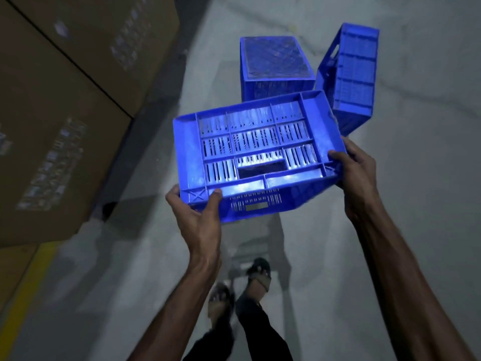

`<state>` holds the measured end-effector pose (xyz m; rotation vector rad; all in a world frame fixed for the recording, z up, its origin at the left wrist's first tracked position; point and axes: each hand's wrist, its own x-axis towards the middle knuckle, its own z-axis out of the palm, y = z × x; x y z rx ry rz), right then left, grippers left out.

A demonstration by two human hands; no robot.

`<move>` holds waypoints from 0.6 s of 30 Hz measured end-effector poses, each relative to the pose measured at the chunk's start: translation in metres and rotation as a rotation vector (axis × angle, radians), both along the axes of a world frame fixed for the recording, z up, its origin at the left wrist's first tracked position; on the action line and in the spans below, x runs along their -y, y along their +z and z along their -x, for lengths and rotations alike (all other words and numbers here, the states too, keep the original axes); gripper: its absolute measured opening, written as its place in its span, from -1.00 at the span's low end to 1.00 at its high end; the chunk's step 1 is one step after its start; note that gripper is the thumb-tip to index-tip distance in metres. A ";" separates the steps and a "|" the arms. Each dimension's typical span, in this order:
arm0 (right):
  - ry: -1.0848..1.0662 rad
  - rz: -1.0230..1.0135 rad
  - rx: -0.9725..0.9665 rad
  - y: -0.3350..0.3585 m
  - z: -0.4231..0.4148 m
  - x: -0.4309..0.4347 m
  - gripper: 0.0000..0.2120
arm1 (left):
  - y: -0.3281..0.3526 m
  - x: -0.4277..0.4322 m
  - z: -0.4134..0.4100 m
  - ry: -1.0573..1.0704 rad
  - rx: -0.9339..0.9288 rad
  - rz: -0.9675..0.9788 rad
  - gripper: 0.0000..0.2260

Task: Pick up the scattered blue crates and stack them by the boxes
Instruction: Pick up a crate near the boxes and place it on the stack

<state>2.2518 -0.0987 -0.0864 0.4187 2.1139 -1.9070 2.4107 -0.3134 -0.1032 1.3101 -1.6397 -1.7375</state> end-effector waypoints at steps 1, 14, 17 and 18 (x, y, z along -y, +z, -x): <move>-0.006 -0.005 0.015 -0.008 -0.012 -0.007 -0.63 | -0.008 -0.007 -0.012 -0.010 0.017 -0.004 -0.52; -0.194 0.050 0.210 -0.184 -0.141 -0.092 -0.57 | -0.159 -0.084 -0.130 -0.221 0.259 0.141 -0.50; -0.200 0.060 0.231 -0.216 -0.149 -0.114 -0.54 | -0.190 -0.101 -0.140 -0.254 0.324 0.117 -0.51; -0.192 0.059 0.231 -0.225 -0.150 -0.120 -0.54 | -0.200 -0.107 -0.143 -0.263 0.351 0.111 -0.51</move>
